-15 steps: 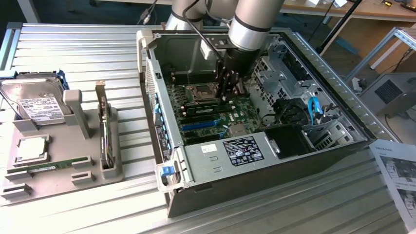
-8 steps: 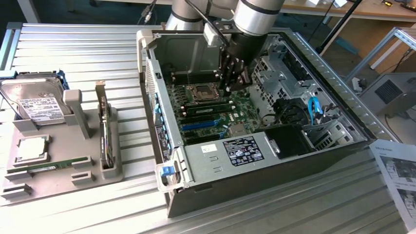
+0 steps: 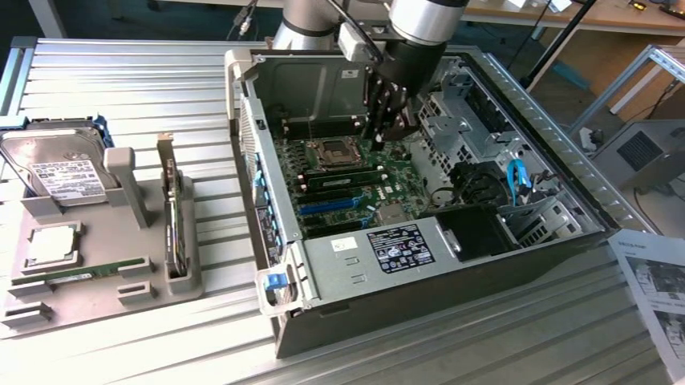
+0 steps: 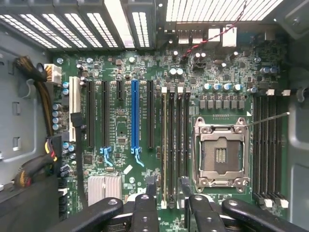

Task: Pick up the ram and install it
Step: 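Insert the ram into the slot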

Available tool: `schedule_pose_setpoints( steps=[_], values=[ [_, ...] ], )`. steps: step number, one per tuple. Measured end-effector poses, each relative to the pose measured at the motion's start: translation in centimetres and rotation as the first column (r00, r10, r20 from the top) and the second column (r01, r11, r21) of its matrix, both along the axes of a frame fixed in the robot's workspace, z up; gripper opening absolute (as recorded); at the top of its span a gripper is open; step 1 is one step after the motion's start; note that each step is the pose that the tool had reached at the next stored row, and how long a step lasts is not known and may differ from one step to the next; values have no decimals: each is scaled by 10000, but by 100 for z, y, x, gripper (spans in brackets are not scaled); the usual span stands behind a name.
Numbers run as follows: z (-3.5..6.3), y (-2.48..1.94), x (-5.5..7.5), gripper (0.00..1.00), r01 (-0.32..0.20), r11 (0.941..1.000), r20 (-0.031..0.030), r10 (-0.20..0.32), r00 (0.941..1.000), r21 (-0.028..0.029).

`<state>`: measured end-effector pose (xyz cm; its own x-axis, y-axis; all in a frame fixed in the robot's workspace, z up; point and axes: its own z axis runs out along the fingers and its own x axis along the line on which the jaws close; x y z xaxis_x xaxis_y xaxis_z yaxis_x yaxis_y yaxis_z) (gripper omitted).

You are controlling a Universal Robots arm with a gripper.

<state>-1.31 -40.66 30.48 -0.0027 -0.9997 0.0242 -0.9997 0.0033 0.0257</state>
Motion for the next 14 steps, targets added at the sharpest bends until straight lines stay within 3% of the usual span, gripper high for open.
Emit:
schedule_pose_setpoints(
  steps=[4, 10, 14],
  values=[
    [99, 0, 0, 32, 0, 10000, 0, 0, 10000, 1],
    [367, 0, 0, 32, 0, 10000, 0, 0, 10000, 1],
    [464, 0, 0, 32, 0, 10000, 0, 0, 10000, 0]
  ],
)
